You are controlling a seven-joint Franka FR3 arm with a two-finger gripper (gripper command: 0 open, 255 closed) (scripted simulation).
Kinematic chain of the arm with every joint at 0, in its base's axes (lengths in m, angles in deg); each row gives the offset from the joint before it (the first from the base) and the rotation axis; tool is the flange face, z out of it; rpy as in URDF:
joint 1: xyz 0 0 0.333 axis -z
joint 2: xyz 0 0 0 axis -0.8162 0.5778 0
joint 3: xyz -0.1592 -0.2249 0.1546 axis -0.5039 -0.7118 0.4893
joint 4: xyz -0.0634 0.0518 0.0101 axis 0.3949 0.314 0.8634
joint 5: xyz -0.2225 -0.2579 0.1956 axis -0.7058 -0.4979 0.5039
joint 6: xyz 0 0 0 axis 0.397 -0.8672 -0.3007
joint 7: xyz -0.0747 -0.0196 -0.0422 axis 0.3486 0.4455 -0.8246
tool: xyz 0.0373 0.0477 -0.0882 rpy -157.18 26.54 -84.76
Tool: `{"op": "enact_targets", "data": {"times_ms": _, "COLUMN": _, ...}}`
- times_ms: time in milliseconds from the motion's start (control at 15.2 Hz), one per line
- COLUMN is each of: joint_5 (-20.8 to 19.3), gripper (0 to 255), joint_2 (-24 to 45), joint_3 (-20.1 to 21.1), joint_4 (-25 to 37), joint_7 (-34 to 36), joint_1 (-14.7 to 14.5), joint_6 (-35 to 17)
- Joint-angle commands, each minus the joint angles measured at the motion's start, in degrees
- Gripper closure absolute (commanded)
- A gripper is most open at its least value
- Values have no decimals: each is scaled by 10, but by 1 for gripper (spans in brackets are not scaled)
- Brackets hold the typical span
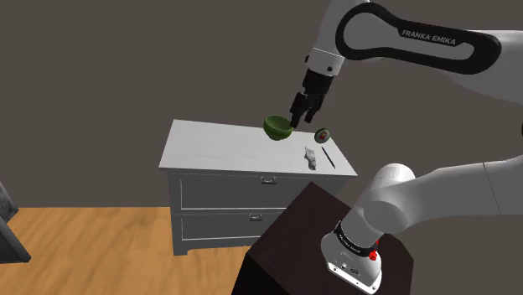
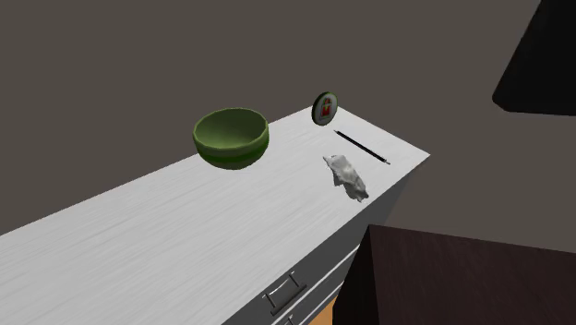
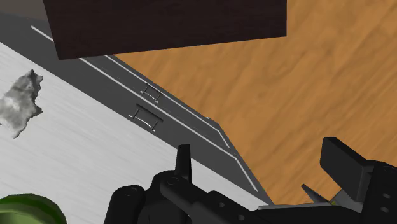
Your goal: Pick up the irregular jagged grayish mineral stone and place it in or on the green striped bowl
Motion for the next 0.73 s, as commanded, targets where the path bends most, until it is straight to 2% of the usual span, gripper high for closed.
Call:
{"op": "enact_targets", "data": {"times_ms": 0, "joint_5": 0, "gripper": 0, "joint_2": 0, "joint_3": 0, "joint_4": 0, "joint_7": 0, "joint_1": 0, "joint_6": 0}}
{"op": "enact_targets", "data": {"times_ms": 660, "joint_5": -49, "gripper": 0, "joint_2": 45, "joint_3": -126, "joint_4": -64, "joint_7": -124, "joint_1": 53, "joint_6": -110}}
